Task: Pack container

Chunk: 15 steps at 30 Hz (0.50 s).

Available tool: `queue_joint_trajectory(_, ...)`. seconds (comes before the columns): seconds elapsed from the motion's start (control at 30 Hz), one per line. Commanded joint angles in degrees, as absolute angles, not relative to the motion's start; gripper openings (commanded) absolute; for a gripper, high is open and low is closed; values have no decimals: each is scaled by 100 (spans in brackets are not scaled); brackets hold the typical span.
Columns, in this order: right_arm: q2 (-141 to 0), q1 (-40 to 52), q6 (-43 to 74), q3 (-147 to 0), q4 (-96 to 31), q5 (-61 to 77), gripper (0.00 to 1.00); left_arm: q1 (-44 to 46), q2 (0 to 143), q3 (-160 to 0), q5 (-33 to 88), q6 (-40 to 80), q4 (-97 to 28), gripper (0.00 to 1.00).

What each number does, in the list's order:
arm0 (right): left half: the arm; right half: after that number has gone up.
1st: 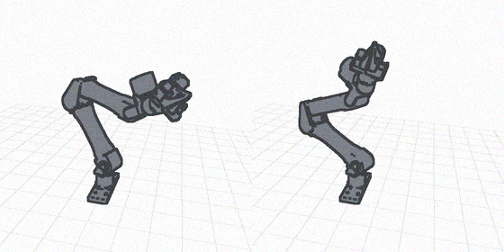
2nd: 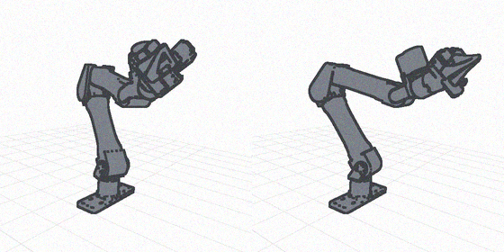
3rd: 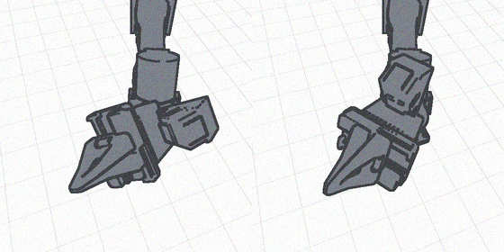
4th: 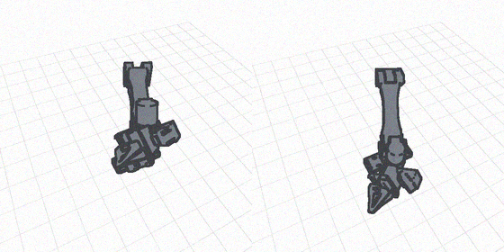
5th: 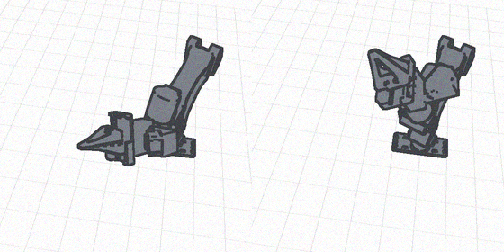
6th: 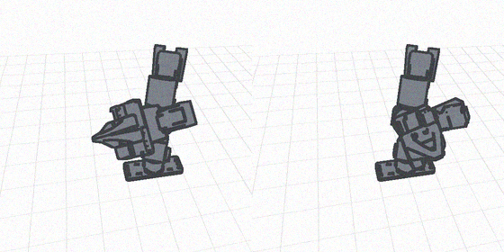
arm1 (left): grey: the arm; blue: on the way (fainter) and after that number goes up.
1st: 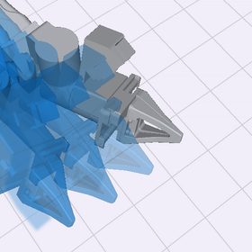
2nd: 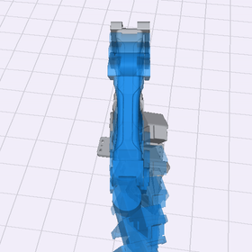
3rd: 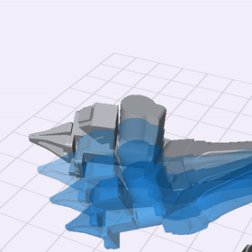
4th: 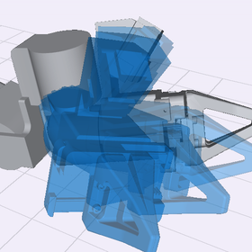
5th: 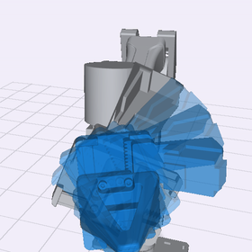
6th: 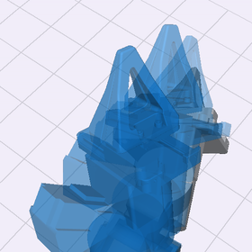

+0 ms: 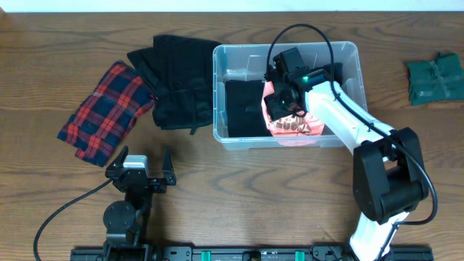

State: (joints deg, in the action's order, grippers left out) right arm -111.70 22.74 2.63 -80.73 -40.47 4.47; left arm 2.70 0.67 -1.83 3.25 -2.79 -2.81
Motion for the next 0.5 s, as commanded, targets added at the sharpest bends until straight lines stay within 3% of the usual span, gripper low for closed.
queue_joint_trajectory(0.0,-10825,2292,244,-8180,-4108,541,60,287,71,-25,346,-231,-370,98)
queue_joint_trajectory(0.2,-9745,2246,209,-8337,-4252,268,78,287,71,-25,346,-231,-370,98)
queue_joint_trajectory(0.27,-9404,2217,211,-8337,-4407,-5,79,287,71,-25,346,-231,-370,98)
queue_joint_trajectory(0.4,-8952,2084,377,-8335,-5011,-823,67,287,71,-25,346,-231,-370,98)
queue_joint_trajectory(0.47,-8875,1959,447,-8335,-5319,-1072,52,287,71,-25,346,-231,-373,98)
